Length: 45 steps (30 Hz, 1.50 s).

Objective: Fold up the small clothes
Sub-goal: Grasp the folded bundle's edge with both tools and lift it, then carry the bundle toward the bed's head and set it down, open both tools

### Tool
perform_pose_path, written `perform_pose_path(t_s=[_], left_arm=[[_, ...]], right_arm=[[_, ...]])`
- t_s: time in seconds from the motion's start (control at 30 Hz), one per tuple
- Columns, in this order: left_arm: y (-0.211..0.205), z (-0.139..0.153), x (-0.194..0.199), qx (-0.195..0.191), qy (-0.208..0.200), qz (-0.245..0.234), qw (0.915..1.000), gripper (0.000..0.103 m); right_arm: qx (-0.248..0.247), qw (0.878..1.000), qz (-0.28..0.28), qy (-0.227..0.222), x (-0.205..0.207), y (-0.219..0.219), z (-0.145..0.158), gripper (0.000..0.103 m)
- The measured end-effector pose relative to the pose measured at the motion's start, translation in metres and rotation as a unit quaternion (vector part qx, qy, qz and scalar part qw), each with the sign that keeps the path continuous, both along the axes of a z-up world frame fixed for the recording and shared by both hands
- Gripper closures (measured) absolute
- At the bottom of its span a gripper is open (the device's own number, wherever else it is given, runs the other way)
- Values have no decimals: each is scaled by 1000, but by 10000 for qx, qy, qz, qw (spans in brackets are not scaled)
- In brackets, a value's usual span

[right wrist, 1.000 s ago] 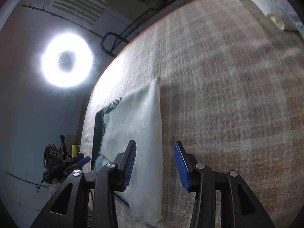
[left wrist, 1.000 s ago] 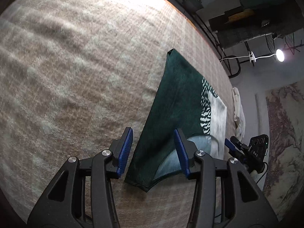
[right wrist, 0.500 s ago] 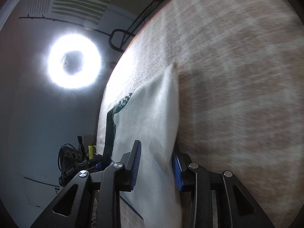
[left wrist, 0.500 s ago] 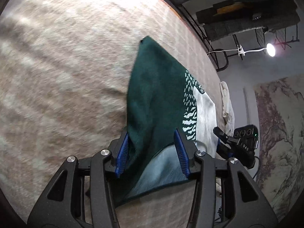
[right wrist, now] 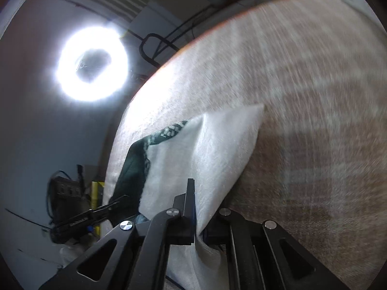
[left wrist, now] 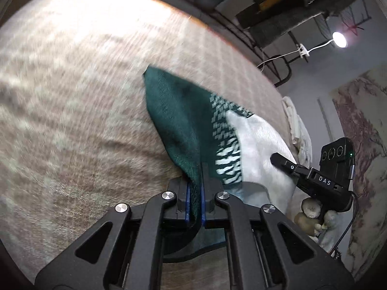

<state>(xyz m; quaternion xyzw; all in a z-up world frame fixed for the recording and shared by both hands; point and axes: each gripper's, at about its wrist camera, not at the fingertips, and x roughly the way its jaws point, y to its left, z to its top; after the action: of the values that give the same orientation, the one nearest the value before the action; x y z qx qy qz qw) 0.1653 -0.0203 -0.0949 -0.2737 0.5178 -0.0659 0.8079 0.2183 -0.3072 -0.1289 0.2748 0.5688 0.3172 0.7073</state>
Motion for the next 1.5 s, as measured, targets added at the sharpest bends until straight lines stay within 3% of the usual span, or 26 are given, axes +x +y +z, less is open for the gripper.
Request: perform_pose_path(t_s=[0.27,0.6,1.1,1.5], left_arm=[[-26,27,1,-29,-267,-235,9994,100],[-75,42,30,-95,-449,-609,9971,100],[-220,38,122,-138,-745,-1465,9863,100],[-350,33,208,-21,-1229,-1971,9726,100]], right_arm=[[-331,9973,117,-651,-4,2,51,102],[-600,9944,-61,-864,-6,-41,62,102],[-994,9875,-611,-1060,34,-176,67,102],[-1443,9691,-1219,-1585,95,-305,68,102]])
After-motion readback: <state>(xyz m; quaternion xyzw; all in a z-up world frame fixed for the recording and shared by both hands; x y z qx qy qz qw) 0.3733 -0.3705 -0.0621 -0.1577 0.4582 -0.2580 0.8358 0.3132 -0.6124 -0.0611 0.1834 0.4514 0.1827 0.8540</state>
